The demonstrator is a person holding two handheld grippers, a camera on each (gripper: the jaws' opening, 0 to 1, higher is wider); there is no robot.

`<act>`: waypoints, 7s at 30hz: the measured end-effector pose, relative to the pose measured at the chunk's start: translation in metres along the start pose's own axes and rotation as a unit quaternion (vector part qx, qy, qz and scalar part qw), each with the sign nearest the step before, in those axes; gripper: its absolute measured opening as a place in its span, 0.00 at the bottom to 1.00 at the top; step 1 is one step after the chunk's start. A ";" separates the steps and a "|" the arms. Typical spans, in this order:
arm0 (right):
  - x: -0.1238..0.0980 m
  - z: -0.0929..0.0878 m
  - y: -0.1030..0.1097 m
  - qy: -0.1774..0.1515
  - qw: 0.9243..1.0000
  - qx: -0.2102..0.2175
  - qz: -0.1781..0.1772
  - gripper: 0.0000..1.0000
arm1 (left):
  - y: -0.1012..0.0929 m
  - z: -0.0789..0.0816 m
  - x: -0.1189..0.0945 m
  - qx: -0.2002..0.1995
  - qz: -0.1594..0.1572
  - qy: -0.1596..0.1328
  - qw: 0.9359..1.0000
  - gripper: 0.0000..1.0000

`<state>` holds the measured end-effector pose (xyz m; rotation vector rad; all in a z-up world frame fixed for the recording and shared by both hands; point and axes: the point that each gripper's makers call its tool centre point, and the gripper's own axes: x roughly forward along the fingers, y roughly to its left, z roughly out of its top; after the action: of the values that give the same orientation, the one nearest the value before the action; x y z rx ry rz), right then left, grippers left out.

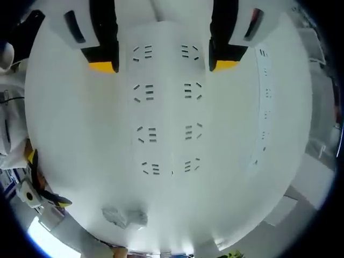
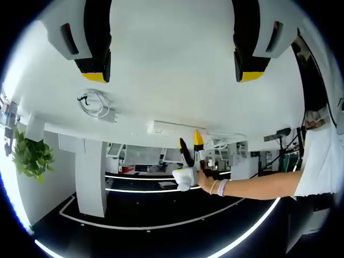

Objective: Straighten the power strip on the desk, plug the charger into it

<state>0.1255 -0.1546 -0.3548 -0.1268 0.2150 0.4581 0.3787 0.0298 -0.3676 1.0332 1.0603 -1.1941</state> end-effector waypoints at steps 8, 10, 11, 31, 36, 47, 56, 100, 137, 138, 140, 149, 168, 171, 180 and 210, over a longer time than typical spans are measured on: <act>-0.002 0.002 0.001 -0.004 1.000 -0.001 0.000 0.95 | -0.001 0.003 -0.001 -0.001 0.017 -0.015 1.000 0.86; -0.003 0.002 0.001 -0.004 1.000 0.000 0.000 0.95 | 0.000 0.004 -0.001 -0.004 0.017 -0.018 1.000 0.89; -0.003 0.002 0.001 -0.004 1.000 0.000 0.000 0.95 | 0.000 0.004 -0.001 -0.003 0.019 -0.020 1.000 0.91; -0.008 0.005 0.004 -0.010 1.000 0.000 0.003 0.95 | 0.001 0.010 -0.002 -0.030 0.064 -0.077 0.995 0.99; -0.008 0.007 0.005 -0.013 1.000 0.002 0.003 0.95 | 0.005 0.014 -0.005 -0.035 0.074 -0.101 0.992 0.99; -0.006 0.008 0.012 -0.018 1.000 0.005 0.013 0.95 | 0.002 0.022 -0.020 -0.036 0.127 -0.145 0.981 0.99; -0.006 0.009 0.014 -0.020 1.000 0.006 0.018 0.95 | 0.009 0.030 -0.044 -0.041 0.173 -0.184 0.967 0.99; -0.006 0.012 0.022 -0.029 0.999 0.009 0.033 0.95 | -0.027 0.013 -0.115 -0.137 0.317 -0.407 0.846 0.99; -0.003 0.012 0.025 -0.034 0.999 0.013 0.041 0.95 | -0.078 -0.031 -0.131 -0.192 0.363 -0.504 0.760 0.99; -0.003 0.011 0.025 -0.033 0.999 0.013 0.041 0.95 | -0.079 -0.032 -0.131 -0.192 0.364 -0.505 0.759 0.99; -0.003 0.011 0.025 -0.033 0.999 0.013 0.040 0.95 | -0.082 -0.034 -0.130 -0.193 0.362 -0.503 0.761 0.99; -0.003 0.011 0.025 -0.034 0.998 0.014 0.041 0.95 | -0.096 -0.043 -0.128 -0.209 0.358 -0.508 0.755 0.99; -0.002 0.013 0.027 -0.037 0.998 0.013 0.044 0.95 | -0.130 -0.058 -0.130 -0.234 0.352 -0.538 0.729 0.99; -0.002 0.013 0.027 -0.036 0.998 0.013 0.044 0.95 | -0.135 -0.063 -0.129 -0.238 0.357 -0.539 0.725 0.99; -0.001 0.012 0.027 -0.036 0.998 0.014 0.045 0.95 | -0.148 -0.075 -0.124 -0.250 0.363 -0.538 0.718 0.99; 0.001 0.014 0.021 -0.036 0.999 0.009 0.040 0.95 | -0.186 -0.118 -0.098 -0.301 0.375 -0.527 0.701 0.99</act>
<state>0.1190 -0.1332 -0.3430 -0.0840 0.1544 0.5385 0.1786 0.1481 -0.3037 0.0726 0.0002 -0.4776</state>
